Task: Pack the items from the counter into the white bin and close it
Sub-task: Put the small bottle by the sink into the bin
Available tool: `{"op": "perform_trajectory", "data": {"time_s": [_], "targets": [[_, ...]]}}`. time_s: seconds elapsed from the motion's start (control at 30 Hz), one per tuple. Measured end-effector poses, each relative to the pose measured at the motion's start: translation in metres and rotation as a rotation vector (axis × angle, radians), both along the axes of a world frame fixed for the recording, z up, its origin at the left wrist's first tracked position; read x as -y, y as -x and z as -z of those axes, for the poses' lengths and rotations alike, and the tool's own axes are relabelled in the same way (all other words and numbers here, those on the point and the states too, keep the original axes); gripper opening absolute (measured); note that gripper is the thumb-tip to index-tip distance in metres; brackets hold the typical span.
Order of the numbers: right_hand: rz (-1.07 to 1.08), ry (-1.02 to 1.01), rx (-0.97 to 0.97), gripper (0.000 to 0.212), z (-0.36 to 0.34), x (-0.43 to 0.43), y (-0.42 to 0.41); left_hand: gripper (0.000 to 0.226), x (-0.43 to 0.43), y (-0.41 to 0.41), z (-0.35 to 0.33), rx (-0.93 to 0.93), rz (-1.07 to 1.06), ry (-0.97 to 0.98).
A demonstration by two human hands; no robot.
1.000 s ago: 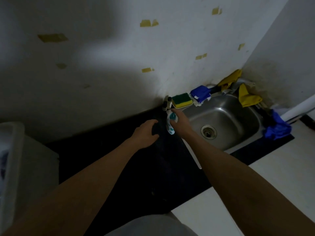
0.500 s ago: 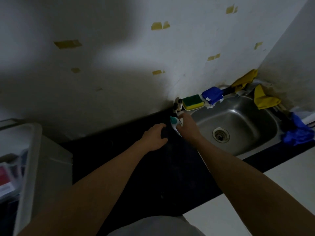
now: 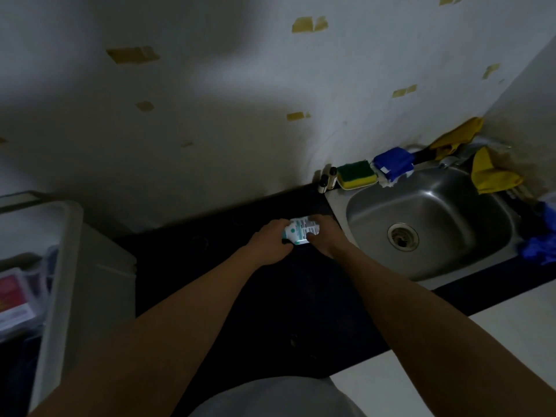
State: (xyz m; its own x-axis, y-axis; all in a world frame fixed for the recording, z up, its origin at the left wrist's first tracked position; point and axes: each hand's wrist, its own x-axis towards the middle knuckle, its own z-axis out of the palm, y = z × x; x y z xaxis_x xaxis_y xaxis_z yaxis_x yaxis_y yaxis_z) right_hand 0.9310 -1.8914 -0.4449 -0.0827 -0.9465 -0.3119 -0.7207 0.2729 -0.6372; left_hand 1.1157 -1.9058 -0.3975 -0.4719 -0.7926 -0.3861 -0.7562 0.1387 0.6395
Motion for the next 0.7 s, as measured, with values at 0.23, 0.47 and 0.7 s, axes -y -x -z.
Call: {"op": "perform_trajectory", "data": {"time_s": [0.23,0.47,0.7], "targets": [[-0.022,-0.073,-0.016,0.05,0.022,0.005,0.002,0.075,0.013,-0.004,0.046,0.154,0.007,-0.09],[0.1,-0.023,0.048,0.081,0.046,0.001,0.001,0.075,0.036,0.002,0.072,0.18,0.001,-0.171],[0.129,-0.067,-0.061,0.081,0.059,0.004,-0.005,0.055,0.044,0.009,0.08,0.199,-0.098,-0.232]]}}
